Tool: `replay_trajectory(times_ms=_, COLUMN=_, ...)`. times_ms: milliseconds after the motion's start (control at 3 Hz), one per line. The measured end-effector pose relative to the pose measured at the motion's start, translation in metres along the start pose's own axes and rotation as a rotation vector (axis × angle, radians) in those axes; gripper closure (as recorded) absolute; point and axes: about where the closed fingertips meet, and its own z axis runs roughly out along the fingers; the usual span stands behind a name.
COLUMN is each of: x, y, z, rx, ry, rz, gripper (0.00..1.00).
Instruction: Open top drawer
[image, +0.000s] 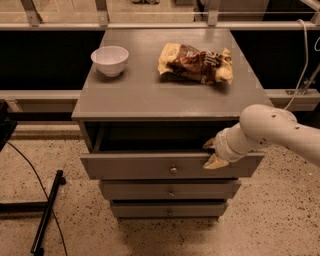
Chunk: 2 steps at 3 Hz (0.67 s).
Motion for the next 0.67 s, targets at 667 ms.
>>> replay_trajectory(times_ms=667, x=-0.001, y=-0.0002, z=-0.0009, rx=-0.001, ry=-0.001, rz=-0.001, gripper=0.36)
